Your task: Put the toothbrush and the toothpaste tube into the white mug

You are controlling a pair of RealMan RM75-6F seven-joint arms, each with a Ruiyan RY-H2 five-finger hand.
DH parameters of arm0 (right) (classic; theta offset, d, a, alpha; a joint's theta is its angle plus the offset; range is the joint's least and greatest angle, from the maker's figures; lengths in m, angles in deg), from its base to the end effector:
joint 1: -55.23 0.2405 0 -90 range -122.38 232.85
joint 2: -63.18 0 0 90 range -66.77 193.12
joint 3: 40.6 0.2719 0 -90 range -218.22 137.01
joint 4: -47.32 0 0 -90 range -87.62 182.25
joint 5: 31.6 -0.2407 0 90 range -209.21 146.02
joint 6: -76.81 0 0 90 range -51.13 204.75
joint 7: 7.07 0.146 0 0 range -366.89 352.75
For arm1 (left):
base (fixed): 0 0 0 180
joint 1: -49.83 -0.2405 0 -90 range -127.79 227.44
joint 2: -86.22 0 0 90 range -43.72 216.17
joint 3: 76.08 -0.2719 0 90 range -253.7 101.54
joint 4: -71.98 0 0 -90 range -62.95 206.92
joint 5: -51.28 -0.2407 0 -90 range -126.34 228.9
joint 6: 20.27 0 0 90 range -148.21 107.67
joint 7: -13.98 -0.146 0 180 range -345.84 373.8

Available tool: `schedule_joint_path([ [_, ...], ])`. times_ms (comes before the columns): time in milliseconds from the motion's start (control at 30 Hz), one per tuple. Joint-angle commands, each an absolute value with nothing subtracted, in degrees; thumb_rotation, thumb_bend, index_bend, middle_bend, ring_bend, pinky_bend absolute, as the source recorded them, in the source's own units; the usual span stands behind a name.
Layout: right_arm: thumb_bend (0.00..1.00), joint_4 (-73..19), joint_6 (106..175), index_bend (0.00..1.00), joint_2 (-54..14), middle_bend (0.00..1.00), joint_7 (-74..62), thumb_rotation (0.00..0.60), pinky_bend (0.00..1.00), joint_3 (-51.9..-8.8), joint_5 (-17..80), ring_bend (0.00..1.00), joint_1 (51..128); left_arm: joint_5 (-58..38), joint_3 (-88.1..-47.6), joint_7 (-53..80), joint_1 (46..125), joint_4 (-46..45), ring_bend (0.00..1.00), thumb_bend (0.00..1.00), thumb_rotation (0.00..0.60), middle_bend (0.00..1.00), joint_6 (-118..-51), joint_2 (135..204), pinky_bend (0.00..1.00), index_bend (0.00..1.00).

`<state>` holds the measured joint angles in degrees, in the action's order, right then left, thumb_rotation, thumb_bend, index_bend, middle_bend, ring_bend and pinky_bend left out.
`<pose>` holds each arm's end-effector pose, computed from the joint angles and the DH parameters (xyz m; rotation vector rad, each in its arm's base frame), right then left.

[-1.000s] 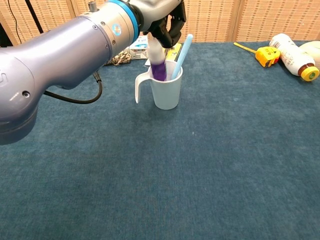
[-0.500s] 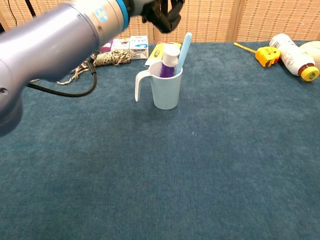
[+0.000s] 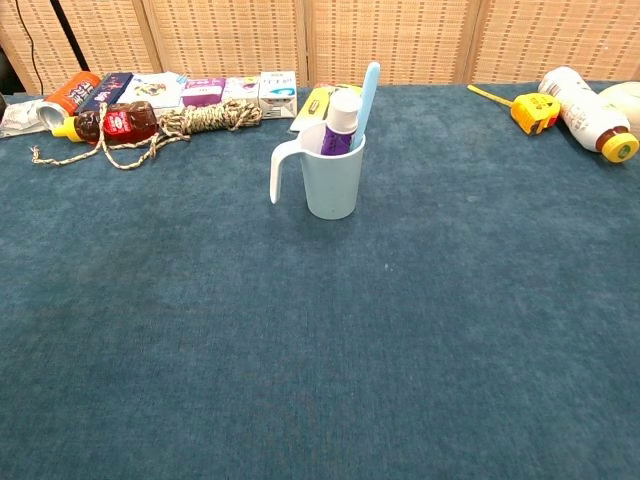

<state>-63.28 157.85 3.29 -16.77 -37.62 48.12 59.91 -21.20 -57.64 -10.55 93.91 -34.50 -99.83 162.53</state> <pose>-0.2866 -0.1790 0.1280 1.3534 -1.0715 0.8670 -0.0523 0.3497 0.0914 -1.5445 -0.5781 -1.4489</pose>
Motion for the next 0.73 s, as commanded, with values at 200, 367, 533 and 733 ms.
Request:
schedule_joint_path([
  [200,0.0,-64.1,158.4,0.0,2.5,0.0,-18.6,0.6,0.0,-38.1,49.1,0.0,59.8,-33.5,-69.9,15.0,73.3,-28.6,0.0,0.96,0.6,0.0,-114.1,149.9,0.15,0.0],
  [367,0.0,-64.4,158.5,0.0,2.3,0.0,-19.0,0.6,0.0,-38.4,49.8,0.0,59.7,-30.8,-75.9,20.0,65.6,-23.4,0.0,0.94,0.6,0.0,-114.0,149.6,0.0,0.0],
  [533,0.0,-64.3,158.6,0.0,2.2,0.0,-19.0,0.6,0.0,-38.8,50.6,0.0,59.6,-26.2,-78.8,22.4,60.3,-21.7,0.0,0.94,0.6,0.0,-112.1,149.3,0.0,0.0],
  [733,0.0,-64.1,158.9,0.0,2.4,0.0,-18.4,0.6,0.0,-39.1,51.6,0.0,59.4,-24.4,-79.7,26.0,57.6,-20.1,0.0,0.94,0.6,0.0,-108.6,148.5,0.0,0.0],
])
